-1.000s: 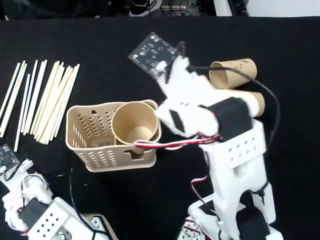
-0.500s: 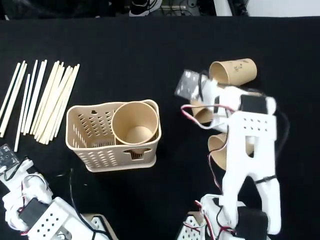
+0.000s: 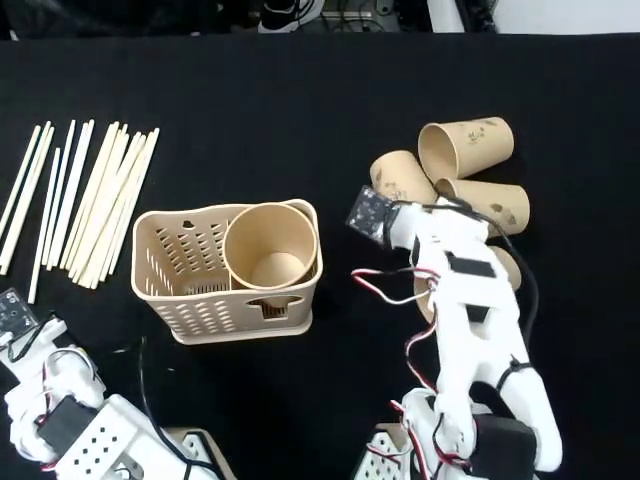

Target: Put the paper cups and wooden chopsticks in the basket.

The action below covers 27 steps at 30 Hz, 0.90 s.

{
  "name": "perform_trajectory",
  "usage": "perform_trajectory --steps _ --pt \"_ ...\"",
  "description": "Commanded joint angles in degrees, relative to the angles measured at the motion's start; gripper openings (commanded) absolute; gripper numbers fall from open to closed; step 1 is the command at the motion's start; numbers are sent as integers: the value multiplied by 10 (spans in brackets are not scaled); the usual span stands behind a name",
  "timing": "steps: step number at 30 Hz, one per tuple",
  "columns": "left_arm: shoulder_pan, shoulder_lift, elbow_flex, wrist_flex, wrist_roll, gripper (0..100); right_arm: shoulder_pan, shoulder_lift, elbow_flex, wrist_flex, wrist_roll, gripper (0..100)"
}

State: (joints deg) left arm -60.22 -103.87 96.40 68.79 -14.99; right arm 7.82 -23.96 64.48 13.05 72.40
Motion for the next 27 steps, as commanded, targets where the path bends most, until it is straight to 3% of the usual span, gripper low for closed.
perform_trajectory --steps 1,8,11,15,20,27 --pt "6 -4 10 -3 -4 152 -4 -2 24 -85 -62 25" --pt "6 -4 10 -4 -4 152 -2 -24 29 -95 -116 11" --pt "6 -4 10 -4 -4 152 -1 -79 26 -39 -150 11" --pt "6 -4 10 -4 -4 152 -5 -194 1 97 -196 11" --pt "6 -4 10 -4 -4 152 -5 -313 -116 366 -214 11" --pt "6 -4 10 -4 -4 152 -6 -313 -364 637 -302 11"
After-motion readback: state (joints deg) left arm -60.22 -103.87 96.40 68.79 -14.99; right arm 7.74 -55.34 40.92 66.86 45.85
